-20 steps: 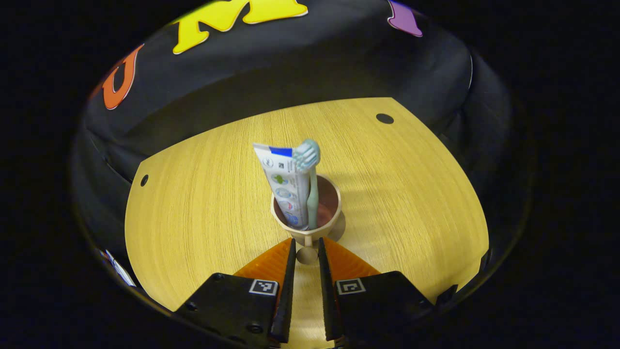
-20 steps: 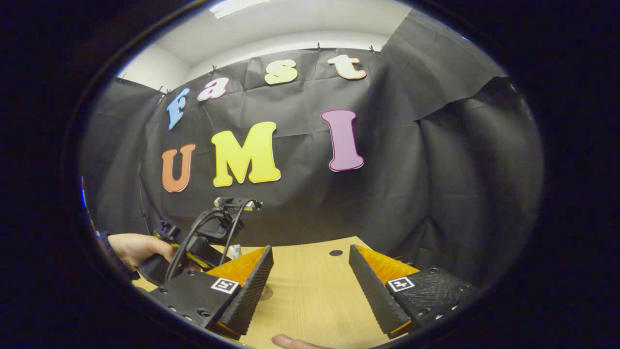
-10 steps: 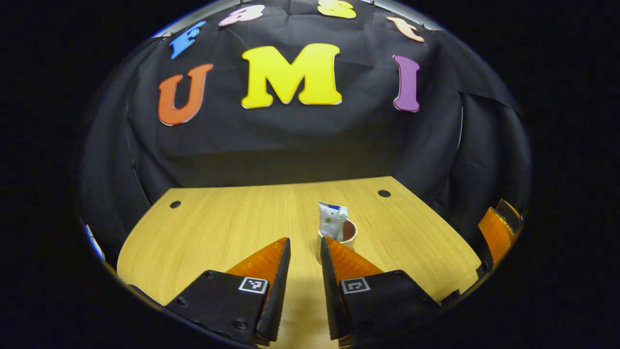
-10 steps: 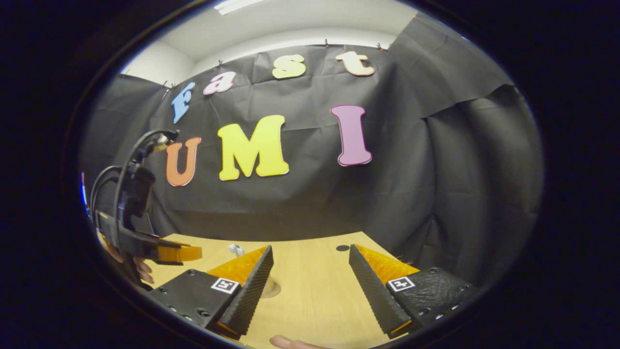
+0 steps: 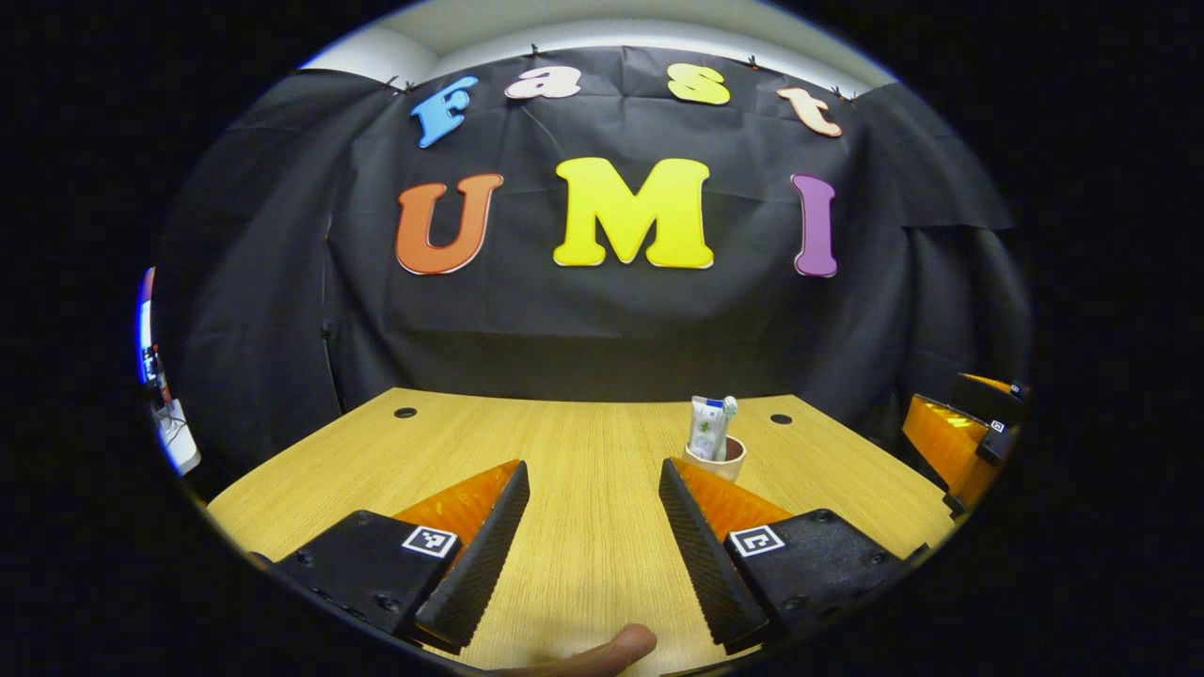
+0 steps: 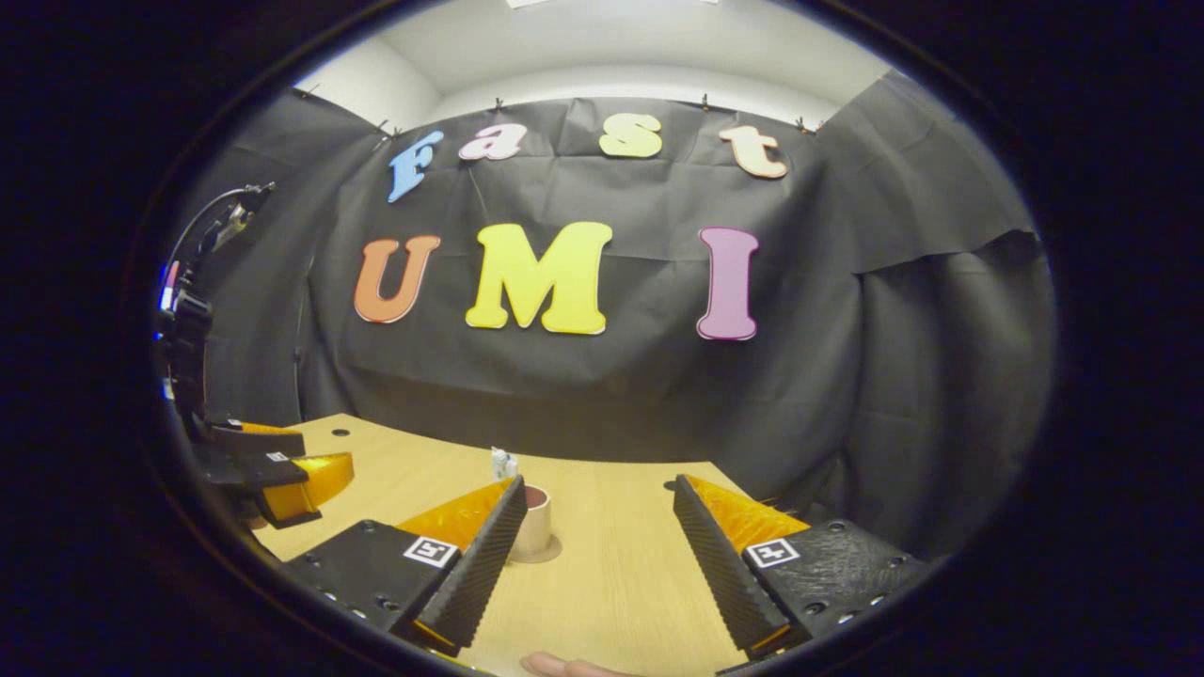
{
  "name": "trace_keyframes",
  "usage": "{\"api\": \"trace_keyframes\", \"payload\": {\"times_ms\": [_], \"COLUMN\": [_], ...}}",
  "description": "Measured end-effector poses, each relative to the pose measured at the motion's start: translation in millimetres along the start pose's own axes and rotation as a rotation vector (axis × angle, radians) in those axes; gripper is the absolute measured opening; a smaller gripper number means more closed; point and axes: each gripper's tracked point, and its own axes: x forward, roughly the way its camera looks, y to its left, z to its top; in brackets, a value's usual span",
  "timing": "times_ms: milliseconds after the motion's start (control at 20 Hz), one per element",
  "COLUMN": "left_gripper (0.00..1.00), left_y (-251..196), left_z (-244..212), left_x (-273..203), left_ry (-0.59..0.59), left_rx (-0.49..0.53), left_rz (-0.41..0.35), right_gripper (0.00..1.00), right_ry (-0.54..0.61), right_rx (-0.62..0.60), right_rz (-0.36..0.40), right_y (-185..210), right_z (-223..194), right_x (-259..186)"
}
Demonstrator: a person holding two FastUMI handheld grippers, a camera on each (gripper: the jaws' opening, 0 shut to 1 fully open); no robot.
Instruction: Put the toothbrush and toothpaste on the desktop into the cup, then pick up the cup and place it on the coaster on the desktop.
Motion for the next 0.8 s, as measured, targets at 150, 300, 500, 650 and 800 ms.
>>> {"api": "trace_keyframes", "payload": {"times_ms": [150, 300, 500, 650, 800], "left_gripper": [0.93, 0.94, 0.96, 0.96, 0.96], "left_y": [-2.5, 17.3, 16.3, 22.4, 22.0], "left_z": [4.9, 8.3, 5.2, 8.4, 6.3], "left_x": [-3.1, -5.9, -11.5, -16.1, -20.0], "left_ry": [-0.054, -0.086, -0.081, -0.088, -0.092], "left_rx": [0.016, 0.109, 0.102, 0.089, 0.062], "left_rz": [-0.041, -0.001, 0.003, 0.022, 0.007], "right_gripper": [0.94, 0.95, 0.96, 0.95, 0.96], "right_ry": [0.006, 0.005, 0.036, 0.014, 0.001], "right_rx": [-0.027, -0.07, -0.07, -0.039, -0.026], "right_rz": [0.019, 0.037, 0.079, 0.064, 0.061], "right_y": [17.5, 31.0, 43.9, 34.8, 33.4], "right_z": [-7.8, -14.4, -22.3, -11.9, -7.9], "right_x": [-5.2, -3.1, -5.0, -6.3, -8.0]}}
